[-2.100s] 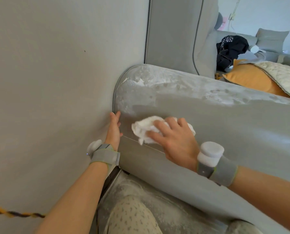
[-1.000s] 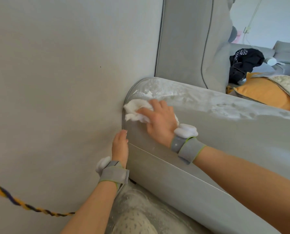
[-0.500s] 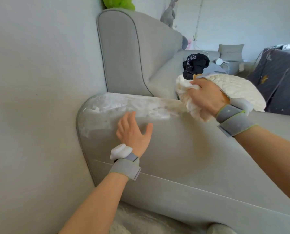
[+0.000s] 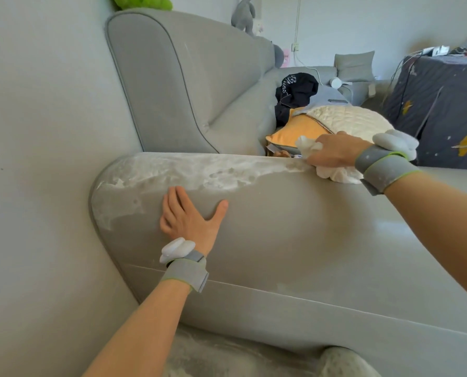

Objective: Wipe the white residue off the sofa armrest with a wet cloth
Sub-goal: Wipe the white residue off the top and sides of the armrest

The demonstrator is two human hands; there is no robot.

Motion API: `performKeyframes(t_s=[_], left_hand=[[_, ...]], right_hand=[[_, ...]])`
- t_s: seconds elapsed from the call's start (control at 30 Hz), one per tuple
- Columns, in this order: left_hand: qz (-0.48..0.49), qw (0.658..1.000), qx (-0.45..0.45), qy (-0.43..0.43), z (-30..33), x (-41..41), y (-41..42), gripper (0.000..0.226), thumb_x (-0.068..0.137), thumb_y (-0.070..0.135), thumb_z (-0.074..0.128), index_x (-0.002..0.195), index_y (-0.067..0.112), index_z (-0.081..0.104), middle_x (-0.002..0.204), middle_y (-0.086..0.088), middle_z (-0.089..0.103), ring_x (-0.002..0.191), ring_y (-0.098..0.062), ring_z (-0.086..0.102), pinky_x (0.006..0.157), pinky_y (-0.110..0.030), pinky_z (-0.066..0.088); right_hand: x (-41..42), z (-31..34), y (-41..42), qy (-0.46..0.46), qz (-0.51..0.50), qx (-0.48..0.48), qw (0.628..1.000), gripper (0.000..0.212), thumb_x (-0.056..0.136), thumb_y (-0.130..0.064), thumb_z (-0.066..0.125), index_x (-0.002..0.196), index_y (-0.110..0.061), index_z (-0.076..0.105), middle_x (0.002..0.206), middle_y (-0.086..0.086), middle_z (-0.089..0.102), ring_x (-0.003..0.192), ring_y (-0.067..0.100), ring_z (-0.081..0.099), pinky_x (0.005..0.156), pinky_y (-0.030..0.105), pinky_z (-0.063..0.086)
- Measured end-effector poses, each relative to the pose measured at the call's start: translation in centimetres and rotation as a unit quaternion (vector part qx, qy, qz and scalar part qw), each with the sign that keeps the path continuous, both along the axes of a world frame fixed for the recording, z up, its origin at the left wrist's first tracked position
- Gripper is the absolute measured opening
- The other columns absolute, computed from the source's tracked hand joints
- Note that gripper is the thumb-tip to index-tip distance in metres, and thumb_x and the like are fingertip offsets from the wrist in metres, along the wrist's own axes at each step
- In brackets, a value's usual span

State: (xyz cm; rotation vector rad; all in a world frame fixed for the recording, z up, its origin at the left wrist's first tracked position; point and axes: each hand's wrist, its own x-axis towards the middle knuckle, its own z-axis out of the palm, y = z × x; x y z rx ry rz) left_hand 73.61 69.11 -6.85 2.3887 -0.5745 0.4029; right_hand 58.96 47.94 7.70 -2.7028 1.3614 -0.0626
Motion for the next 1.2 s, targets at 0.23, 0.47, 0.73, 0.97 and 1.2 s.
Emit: performKeyframes(t_s=[0.23, 0.47, 0.73, 0.97, 1.2], left_hand=[[0.006, 1.0, 0.018, -0.003, -0.9, 0.0, 0.8, 0.115, 0.06, 0.084, 0.014, 0.148, 0.01, 0.014, 0.156, -0.006, 0.012, 0.144, -0.025, 0.011, 0.11, -0.047, 0.017], [-0.003, 1.0, 0.013, -0.026, -0.4, 0.3, 0.9, 0.112, 0.061, 0.084, 0.017, 0.148, 0.013, 0.014, 0.157, -0.003, 0.012, 0.144, -0.023, 0.011, 0.111, -0.045, 0.019], [0.005, 0.999, -0.008, -0.034, -0.5, 0.2, 0.7, 0.112, 0.06, 0.085, 0.018, 0.148, 0.015, 0.017, 0.156, -0.002, 0.015, 0.144, -0.023, 0.013, 0.11, -0.044, 0.019], [0.01, 0.999, -0.024, -0.04, -0.8, 0.3, 0.4, 0.109, 0.063, 0.083, 0.024, 0.147, 0.014, 0.02, 0.156, -0.002, 0.017, 0.143, -0.023, 0.016, 0.109, -0.044, 0.019], [0.014, 1.0, -0.022, -0.018, -0.4, 0.2, 0.6, 0.104, 0.065, 0.078, 0.036, 0.145, 0.012, 0.029, 0.153, -0.004, 0.027, 0.141, -0.024, 0.024, 0.106, -0.043, 0.025]], right_hand=[[5.0, -2.2, 4.7, -0.114, 0.05, -0.025, 0.992, 0.037, 0.092, -0.031, 0.046, 0.118, -0.007, 0.056, 0.113, 0.017, 0.06, 0.102, 0.036, 0.058, 0.076, 0.033, 0.041], [10.0, -3.7, 8.0, -0.174, 0.139, -0.111, 0.969, 0.032, 0.083, -0.027, 0.046, 0.107, -0.009, 0.058, 0.112, 0.018, 0.06, 0.1, 0.039, 0.058, 0.068, 0.034, 0.038], [7.6, -1.4, 6.8, -0.217, 0.149, -0.113, 0.958, 0.039, 0.085, -0.027, 0.045, 0.121, -0.016, 0.056, 0.123, 0.017, 0.05, 0.107, 0.04, 0.053, 0.077, 0.036, 0.039], [7.4, -2.6, 6.9, -0.126, 0.064, -0.097, 0.985, 0.034, 0.084, -0.025, 0.047, 0.111, -0.008, 0.058, 0.117, 0.018, 0.056, 0.101, 0.041, 0.056, 0.075, 0.038, 0.043], [12.0, -4.1, 12.4, -0.192, 0.147, -0.032, 0.97, 0.039, 0.088, -0.03, 0.045, 0.123, -0.016, 0.051, 0.124, 0.014, 0.046, 0.108, 0.039, 0.054, 0.076, 0.034, 0.036]])
